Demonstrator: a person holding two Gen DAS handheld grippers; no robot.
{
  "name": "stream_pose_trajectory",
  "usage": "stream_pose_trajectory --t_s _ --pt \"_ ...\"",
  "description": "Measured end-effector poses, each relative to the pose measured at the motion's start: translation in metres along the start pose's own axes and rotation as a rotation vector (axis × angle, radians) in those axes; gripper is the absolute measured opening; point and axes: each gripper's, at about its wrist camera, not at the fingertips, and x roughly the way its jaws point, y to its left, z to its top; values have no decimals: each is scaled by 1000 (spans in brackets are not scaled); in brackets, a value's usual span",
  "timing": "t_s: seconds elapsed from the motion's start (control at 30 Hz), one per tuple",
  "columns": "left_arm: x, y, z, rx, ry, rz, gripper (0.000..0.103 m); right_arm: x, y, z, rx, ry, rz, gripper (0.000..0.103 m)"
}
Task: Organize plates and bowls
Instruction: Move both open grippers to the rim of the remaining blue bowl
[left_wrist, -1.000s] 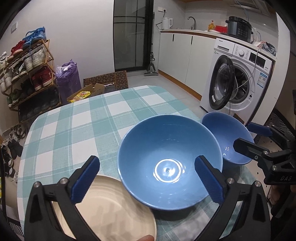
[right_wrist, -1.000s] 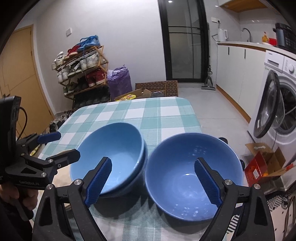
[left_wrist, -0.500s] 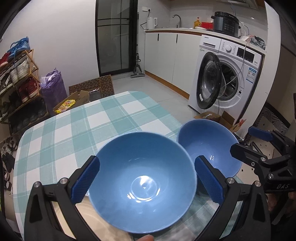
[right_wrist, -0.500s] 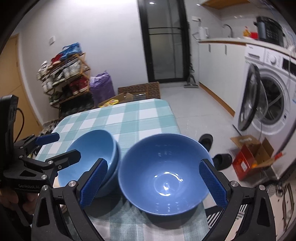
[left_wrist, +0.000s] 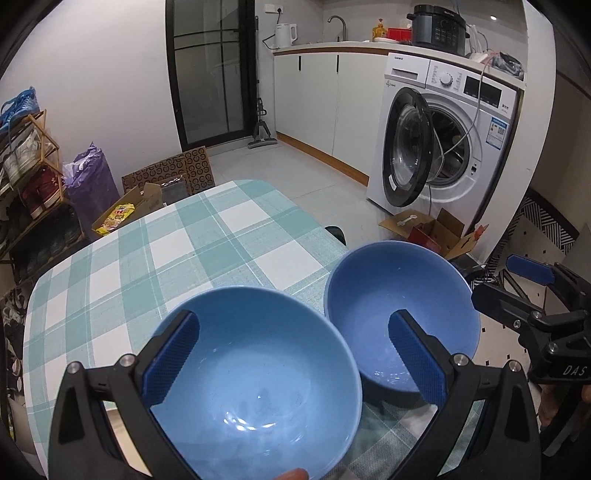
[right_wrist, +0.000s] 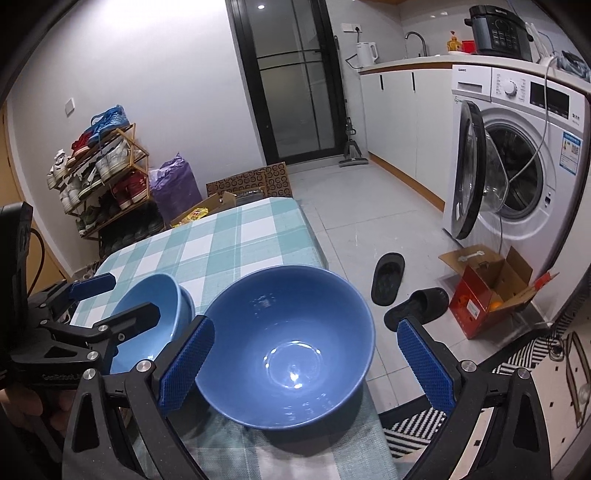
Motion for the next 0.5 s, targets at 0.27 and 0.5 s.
stream_pose_trajectory --t_s 0.27,0.5 --pt "18 -16 12 46 43 -22 103 8 -15 -3 34 35 -3 101" --pt "32 -29 20 106 63 -20 102 14 -29 -4 62 68 6 101"
